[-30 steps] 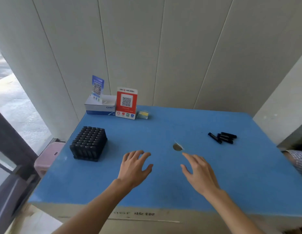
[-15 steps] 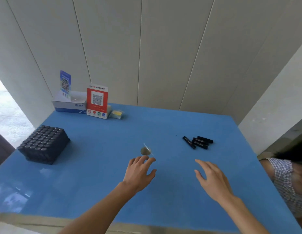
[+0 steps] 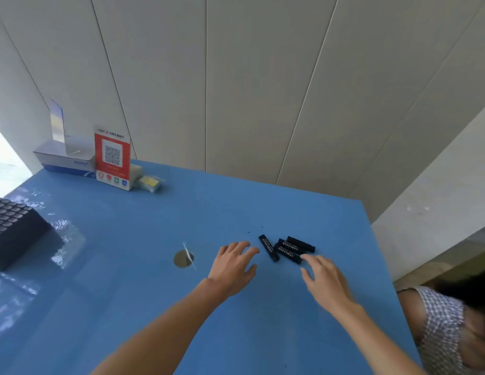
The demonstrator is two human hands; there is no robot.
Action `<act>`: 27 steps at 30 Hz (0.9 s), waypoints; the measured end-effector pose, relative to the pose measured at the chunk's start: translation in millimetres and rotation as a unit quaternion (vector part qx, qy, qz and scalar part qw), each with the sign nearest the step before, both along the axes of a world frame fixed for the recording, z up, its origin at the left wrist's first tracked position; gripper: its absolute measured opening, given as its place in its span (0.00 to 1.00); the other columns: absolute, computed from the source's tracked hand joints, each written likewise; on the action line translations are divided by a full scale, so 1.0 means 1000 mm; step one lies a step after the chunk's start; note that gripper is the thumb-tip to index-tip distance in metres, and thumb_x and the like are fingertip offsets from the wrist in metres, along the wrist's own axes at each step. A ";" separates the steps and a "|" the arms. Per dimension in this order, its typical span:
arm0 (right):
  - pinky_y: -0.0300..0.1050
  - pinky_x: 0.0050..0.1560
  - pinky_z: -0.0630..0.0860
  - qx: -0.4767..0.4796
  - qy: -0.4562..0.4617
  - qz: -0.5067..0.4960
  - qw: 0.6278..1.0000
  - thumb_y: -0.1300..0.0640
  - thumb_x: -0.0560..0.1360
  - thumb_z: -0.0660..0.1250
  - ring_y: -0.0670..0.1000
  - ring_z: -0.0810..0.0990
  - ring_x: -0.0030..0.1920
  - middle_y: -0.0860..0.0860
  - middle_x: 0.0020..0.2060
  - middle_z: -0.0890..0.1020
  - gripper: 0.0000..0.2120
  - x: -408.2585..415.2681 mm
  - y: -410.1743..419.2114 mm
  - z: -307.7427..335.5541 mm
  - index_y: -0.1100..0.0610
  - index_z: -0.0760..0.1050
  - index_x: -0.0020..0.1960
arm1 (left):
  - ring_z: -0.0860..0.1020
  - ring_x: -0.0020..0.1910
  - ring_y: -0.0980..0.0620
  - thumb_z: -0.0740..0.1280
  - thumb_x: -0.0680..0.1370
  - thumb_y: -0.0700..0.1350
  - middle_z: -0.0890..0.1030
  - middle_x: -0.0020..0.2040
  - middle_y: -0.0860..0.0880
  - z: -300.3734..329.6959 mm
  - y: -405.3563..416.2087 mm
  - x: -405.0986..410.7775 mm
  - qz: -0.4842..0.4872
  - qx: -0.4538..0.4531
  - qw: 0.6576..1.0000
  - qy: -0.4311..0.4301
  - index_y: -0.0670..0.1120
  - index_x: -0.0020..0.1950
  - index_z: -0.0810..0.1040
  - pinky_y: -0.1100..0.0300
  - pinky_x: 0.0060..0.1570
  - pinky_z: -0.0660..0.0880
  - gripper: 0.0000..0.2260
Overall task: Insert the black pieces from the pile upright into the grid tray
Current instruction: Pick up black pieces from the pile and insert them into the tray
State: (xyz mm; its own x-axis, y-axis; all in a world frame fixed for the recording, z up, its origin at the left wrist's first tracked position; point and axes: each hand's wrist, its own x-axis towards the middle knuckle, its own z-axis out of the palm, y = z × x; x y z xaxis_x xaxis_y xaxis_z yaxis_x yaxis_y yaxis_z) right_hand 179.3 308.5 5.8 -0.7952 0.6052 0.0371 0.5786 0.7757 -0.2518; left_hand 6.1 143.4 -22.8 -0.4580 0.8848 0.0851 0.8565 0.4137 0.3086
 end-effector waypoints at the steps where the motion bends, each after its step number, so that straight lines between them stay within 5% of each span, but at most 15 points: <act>1: 0.42 0.52 0.73 0.004 -0.005 0.007 1.000 0.52 0.79 0.58 0.51 0.73 0.58 0.49 0.56 0.77 0.17 -0.002 0.007 -0.003 0.52 0.69 0.67 | 0.63 0.68 0.48 0.57 0.80 0.52 0.64 0.71 0.50 -0.001 0.007 0.004 -0.004 -0.011 1.000 0.003 0.53 0.69 0.64 0.55 0.65 0.58 0.18; 9: 0.46 0.42 0.73 0.022 -0.044 0.105 0.993 0.52 0.76 0.65 0.53 0.74 0.48 0.51 0.46 0.74 0.18 -0.012 0.038 -0.021 0.51 0.73 0.65 | 0.57 0.71 0.47 0.55 0.80 0.49 0.53 0.76 0.49 -0.012 0.041 0.030 0.003 -0.093 0.995 0.036 0.56 0.75 0.55 0.52 0.66 0.60 0.23; 12: 0.42 0.28 0.72 0.059 -0.020 0.133 0.989 0.54 0.63 0.78 0.50 0.74 0.34 0.49 0.35 0.73 0.18 -0.009 0.045 -0.031 0.52 0.81 0.52 | 0.68 0.66 0.46 0.63 0.76 0.50 0.64 0.73 0.48 -0.009 0.047 0.037 0.007 -0.098 0.994 0.040 0.55 0.71 0.62 0.52 0.58 0.71 0.24; 15: 0.43 0.27 0.73 0.045 0.009 0.145 0.988 0.55 0.61 0.79 0.51 0.75 0.33 0.49 0.34 0.74 0.15 -0.004 0.050 -0.036 0.53 0.80 0.45 | 0.76 0.59 0.48 0.75 0.64 0.49 0.73 0.66 0.49 -0.012 0.047 0.039 0.011 -0.118 0.990 0.073 0.55 0.63 0.68 0.59 0.47 0.77 0.30; 19: 0.42 0.31 0.75 0.028 0.002 0.156 0.987 0.56 0.61 0.79 0.50 0.77 0.36 0.47 0.36 0.79 0.14 0.002 0.056 -0.039 0.51 0.79 0.44 | 0.48 0.76 0.48 0.62 0.71 0.30 0.50 0.77 0.49 -0.015 0.046 0.048 -0.008 -0.114 0.990 0.081 0.47 0.73 0.59 0.55 0.69 0.58 0.32; 21: 0.44 0.37 0.76 0.006 0.004 0.159 0.987 0.58 0.67 0.75 0.51 0.77 0.42 0.47 0.42 0.80 0.12 0.004 0.059 -0.040 0.51 0.78 0.49 | 0.44 0.76 0.48 0.61 0.70 0.28 0.48 0.77 0.49 -0.011 0.045 0.051 -0.024 -0.124 0.989 0.081 0.44 0.73 0.58 0.54 0.70 0.55 0.32; 23: 0.45 0.49 0.74 -0.021 0.001 0.163 0.986 0.57 0.74 0.67 0.52 0.75 0.52 0.48 0.52 0.79 0.12 0.005 0.063 -0.039 0.52 0.76 0.57 | 0.57 0.74 0.46 0.68 0.65 0.31 0.60 0.75 0.47 -0.011 0.044 0.053 -0.055 -0.100 0.989 0.098 0.42 0.67 0.66 0.56 0.65 0.65 0.31; 25: 0.43 0.57 0.70 -0.049 0.014 0.164 0.985 0.55 0.77 0.63 0.52 0.71 0.58 0.48 0.58 0.76 0.15 0.007 0.067 -0.040 0.53 0.71 0.64 | 0.75 0.61 0.48 0.74 0.55 0.36 0.76 0.63 0.48 -0.009 0.043 0.053 -0.066 -0.095 0.986 0.116 0.46 0.56 0.74 0.61 0.53 0.75 0.30; 27: 0.41 0.60 0.68 -0.074 0.007 0.171 0.982 0.54 0.78 0.62 0.51 0.69 0.61 0.49 0.59 0.73 0.18 0.008 0.071 -0.040 0.53 0.68 0.67 | 0.77 0.49 0.50 0.73 0.54 0.36 0.78 0.53 0.50 -0.008 0.044 0.054 -0.059 -0.075 0.987 0.132 0.48 0.51 0.74 0.62 0.47 0.76 0.27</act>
